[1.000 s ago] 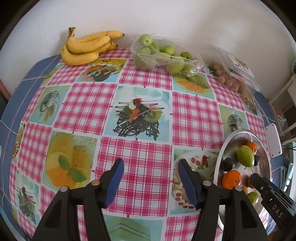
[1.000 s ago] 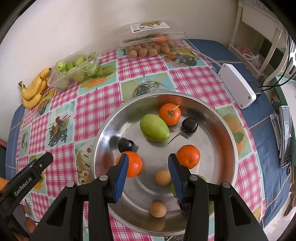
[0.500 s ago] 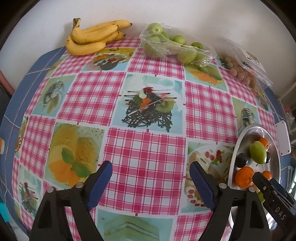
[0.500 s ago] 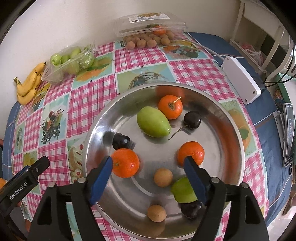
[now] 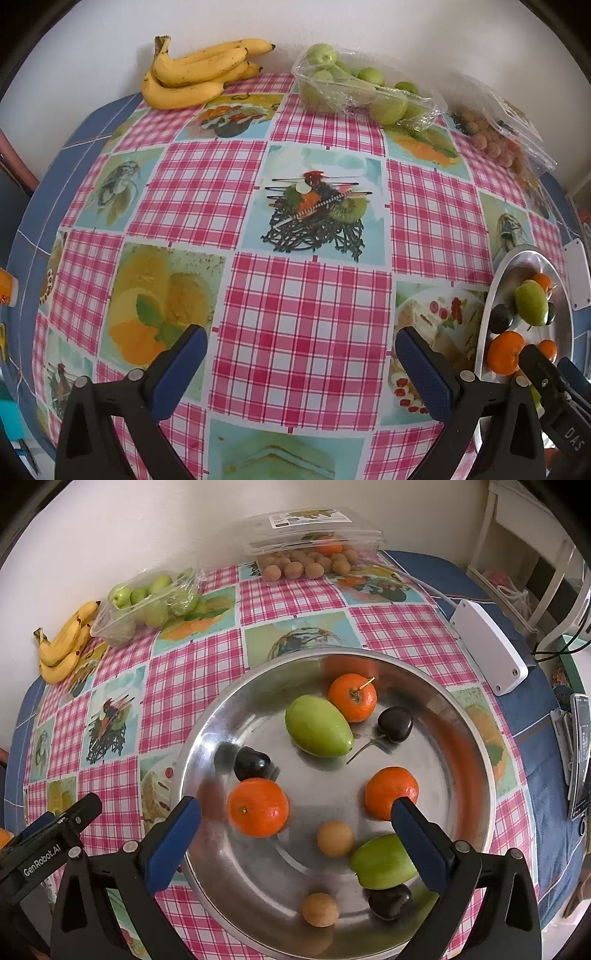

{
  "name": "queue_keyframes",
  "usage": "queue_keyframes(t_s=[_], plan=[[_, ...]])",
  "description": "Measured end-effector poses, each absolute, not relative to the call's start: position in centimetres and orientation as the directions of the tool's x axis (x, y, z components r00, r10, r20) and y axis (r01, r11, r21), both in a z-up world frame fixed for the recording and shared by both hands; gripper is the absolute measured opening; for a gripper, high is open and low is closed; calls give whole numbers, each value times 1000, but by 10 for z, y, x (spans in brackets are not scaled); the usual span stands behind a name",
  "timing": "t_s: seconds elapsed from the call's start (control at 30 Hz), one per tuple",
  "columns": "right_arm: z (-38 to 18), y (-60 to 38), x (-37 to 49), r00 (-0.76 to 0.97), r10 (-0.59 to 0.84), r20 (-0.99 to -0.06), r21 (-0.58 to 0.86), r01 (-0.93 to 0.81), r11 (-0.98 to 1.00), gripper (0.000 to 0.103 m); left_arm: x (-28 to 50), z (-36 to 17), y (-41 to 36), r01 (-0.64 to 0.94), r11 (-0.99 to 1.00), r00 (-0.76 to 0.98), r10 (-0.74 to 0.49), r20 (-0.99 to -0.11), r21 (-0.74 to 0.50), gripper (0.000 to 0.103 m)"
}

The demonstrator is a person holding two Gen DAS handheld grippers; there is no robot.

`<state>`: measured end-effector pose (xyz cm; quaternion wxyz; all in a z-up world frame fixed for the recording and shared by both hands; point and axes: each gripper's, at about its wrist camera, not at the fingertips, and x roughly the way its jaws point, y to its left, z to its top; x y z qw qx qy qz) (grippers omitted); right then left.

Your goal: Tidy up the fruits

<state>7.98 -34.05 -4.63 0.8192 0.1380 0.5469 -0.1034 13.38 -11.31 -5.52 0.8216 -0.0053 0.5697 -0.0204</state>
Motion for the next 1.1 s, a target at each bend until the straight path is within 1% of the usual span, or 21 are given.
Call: queue_keyframes(t_s=[0.1,0.43,0.5,0.67,0.73,0.93,1.1], plan=[[-45,-340,79,380,-16,-925,113,316,942,102,133,-53,-114,38,999,354,-42,-934,-30,103],[-43,-335,75,379,-5,-925,114,293,949,102,125,-51,-116,95,994,402,15,-916,58,103],[-43,-334,73,380,-6,-925,113,288,951,102,123,-51,-115,87,993,408,38,-912,80,103],[-42,-330,71,385,-5,-923,110,276,955,102,117,-58,-108,40,982,416,151,-897,184,103],[-41,-330,68,390,-7,-921,110,277,955,102,115,-60,-104,28,978,418,179,-891,209,103],[-42,-327,54,389,-6,-921,110,275,955,102,100,-53,-85,-2,981,425,177,-888,195,103],[-39,-324,39,395,6,-919,122,269,956,102,81,-48,-75,3,985,411,158,-898,174,103]])
